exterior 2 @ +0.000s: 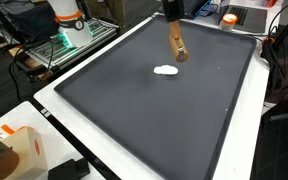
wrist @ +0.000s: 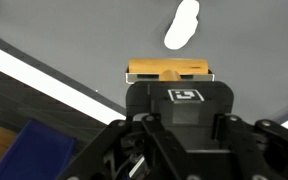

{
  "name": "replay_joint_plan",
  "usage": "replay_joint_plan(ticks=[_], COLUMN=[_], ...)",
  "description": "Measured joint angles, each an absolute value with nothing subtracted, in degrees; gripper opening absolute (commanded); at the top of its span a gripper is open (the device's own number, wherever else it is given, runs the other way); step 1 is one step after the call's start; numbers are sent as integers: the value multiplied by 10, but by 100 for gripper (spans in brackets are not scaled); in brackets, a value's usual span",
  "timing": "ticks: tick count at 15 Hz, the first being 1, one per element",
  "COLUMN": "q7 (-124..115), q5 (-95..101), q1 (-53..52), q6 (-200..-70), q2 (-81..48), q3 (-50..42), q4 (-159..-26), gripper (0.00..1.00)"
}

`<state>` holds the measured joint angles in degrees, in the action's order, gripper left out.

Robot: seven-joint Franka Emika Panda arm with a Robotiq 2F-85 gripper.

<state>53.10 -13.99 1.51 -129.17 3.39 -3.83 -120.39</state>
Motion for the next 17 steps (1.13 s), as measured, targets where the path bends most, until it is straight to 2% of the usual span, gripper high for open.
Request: replay_joint_plan(ticks=[8, 9, 10, 13, 14, 15, 16, 17], q7=[331, 305, 285, 222, 201, 184, 175, 172], q5=[-96, -85, -77, -25, -4, 15, 28, 32], q1=[18, 18, 18, 16, 14, 11, 7, 3], q6=[-1248, -1234, -1219, -1147, -1115, -1086, -1064, -1054], q2=[-15, -24, -32, -54, -61, -67, -74, -80], q3=[-37, -36, -34, -28, -25, -21, -16, -9], q4=[-1154, -1141, -1128, -1085, -1070, -1057, -1046, -1038], gripper=[22, 72, 74, 95, 99, 100, 92, 99])
